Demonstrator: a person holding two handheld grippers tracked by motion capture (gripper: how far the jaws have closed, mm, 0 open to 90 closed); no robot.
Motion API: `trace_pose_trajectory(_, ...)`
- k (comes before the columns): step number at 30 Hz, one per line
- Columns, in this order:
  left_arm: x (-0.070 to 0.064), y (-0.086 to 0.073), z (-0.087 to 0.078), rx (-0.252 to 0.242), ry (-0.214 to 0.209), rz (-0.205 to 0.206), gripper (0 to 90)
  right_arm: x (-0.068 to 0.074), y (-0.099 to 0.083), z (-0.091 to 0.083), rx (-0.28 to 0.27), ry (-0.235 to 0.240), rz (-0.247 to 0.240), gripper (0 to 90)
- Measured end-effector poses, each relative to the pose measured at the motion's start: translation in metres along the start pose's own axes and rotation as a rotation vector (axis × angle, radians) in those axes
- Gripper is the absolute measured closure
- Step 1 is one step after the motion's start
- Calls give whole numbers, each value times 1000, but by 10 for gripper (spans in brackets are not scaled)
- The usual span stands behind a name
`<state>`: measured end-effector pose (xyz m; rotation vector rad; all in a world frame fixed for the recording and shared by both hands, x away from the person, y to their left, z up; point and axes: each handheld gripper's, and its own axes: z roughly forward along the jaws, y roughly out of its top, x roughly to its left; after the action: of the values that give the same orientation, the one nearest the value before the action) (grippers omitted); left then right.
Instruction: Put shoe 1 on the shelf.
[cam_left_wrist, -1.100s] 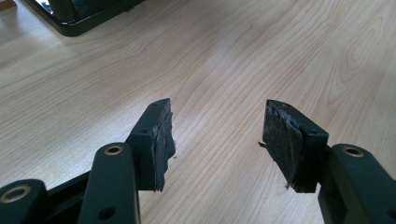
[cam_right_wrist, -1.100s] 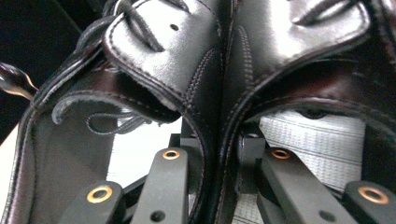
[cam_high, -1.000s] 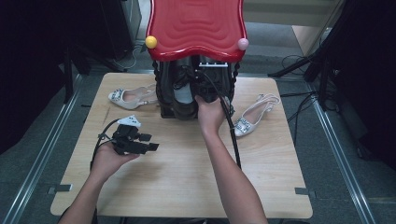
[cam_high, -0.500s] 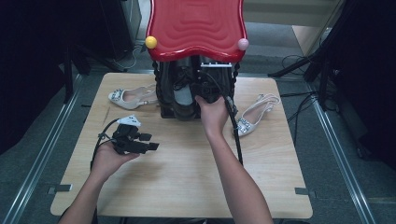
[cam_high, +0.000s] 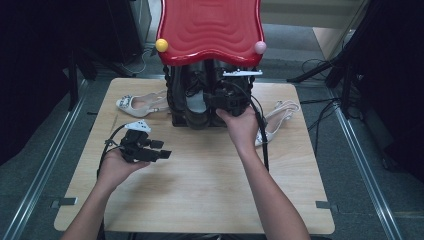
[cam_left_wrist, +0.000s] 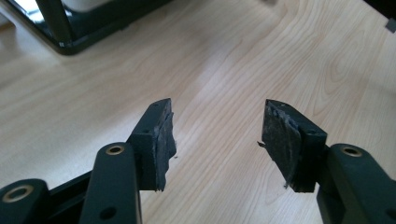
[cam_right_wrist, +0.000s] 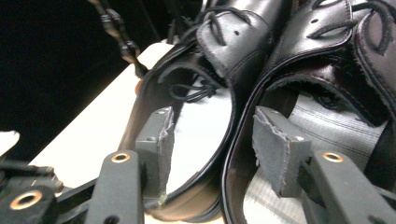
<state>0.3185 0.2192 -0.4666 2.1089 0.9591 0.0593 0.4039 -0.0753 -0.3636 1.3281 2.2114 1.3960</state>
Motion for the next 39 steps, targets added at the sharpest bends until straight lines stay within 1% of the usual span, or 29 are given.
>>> trace_pose_trajectory(1,0,4,-2,-5,-5,2,445,0,0,-3,2,11,-2,478)
trace_pose_trajectory(3,-1,11,-7,-21,-7,9,480,1,-3,-9,-4,33,-48,472)
trace_pose_trajectory(4,-1,11,-7,-21,-7,9,494,1,-3,-9,-4,33,-48,472)
trace_pose_trajectory(5,-2,18,-10,-29,-9,17,526,3,-6,-16,3,42,-81,469)
trace_pose_trajectory(6,-2,18,-10,-29,-9,17,549,4,-7,-18,7,51,-77,469)
trace_pose_trajectory(7,-3,25,-13,-41,-8,30,573,4,-9,-21,9,64,-79,469)
trace_pose_trajectory(8,-3,25,-13,-41,-8,30,597,5,-11,-24,12,76,-77,470)
trace_pose_trajectory(9,-3,34,-16,-45,-31,34,620,6,-13,-27,14,82,-83,470)
trace_pose_trajectory(11,-3,43,-19,-57,-46,34,664,7,-15,-31,12,87,-94,470)
trace_pose_trajectory(12,-3,43,-19,-57,-46,34,683,7,-15,-31,12,87,-94,470)
trace_pose_trajectory(13,-3,51,-22,-50,-38,43,703,8,-20,-37,10,115,-89,470)
trace_pose_trajectory(14,-3,51,-22,-50,-38,43,718,8,-20,-37,10,115,-89,470)
trace_pose_trajectory(16,-2,60,-29,-66,-49,32,768,9,-26,-43,13,139,-102,470)
trace_pose_trajectory(18,-2,64,-31,-70,-44,36,820,10,-32,-45,25,156,-112,471)
trace_pose_trajectory(19,-1,73,-35,-61,-38,49,842,10,-35,-45,30,157,-122,473)
trace_pose_trajectory(20,-1,73,-35,-61,-38,49,851,10,-35,-45,30,157,-122,473)
trace_pose_trajectory(21,-1,82,-38,-58,-43,58,856,9,-43,-45,40,164,-138,474)
trace_pose_trajectory(24,-3,97,-42,-61,-50,94,863,9,-52,-43,45,182,-160,468)
trace_pose_trajectory(26,-5,108,-45,-63,-48,112,872,10,-58,-40,65,169,-184,469)
trace_pose_trajectory(27,-7,113,-47,-64,-51,118,878,10,-61,-39,67,174,-191,468)
trace_pose_trajectory(28,-8,119,-48,-64,-50,126,883,10,-63,-37,73,182,-187,468)
trace_pose_trajectory(29,-8,119,-48,-64,-50,126,887,10,-63,-37,73,182,-187,468)
trace_pose_trajectory(30,-10,130,-51,-64,-49,137,895,9,-68,-34,83,196,-185,469)
trace_pose_trajectory(31,-11,136,-52,-67,-50,143,896,9,-69,-33,91,197,-177,471)
trace_pose_trajectory(34,-15,153,-56,-68,-42,157,899,8,-74,-29,89,206,-180,485)
trace_pose_trajectory(35,-15,153,-56,-68,-42,157,900,8,-74,-29,89,206,-180,485)
trace_pose_trajectory(36,-17,160,-57,-67,-41,167,900,8,-76,-28,91,209,-177,492)
trace_pose_trajectory(37,-19,169,-59,-74,-44,175,900,7,-78,-27,93,210,-179,520)
trace_pose_trajectory(39,-21,180,-61,-86,-48,182,900,6,-79,-26,102,208,-192,555)
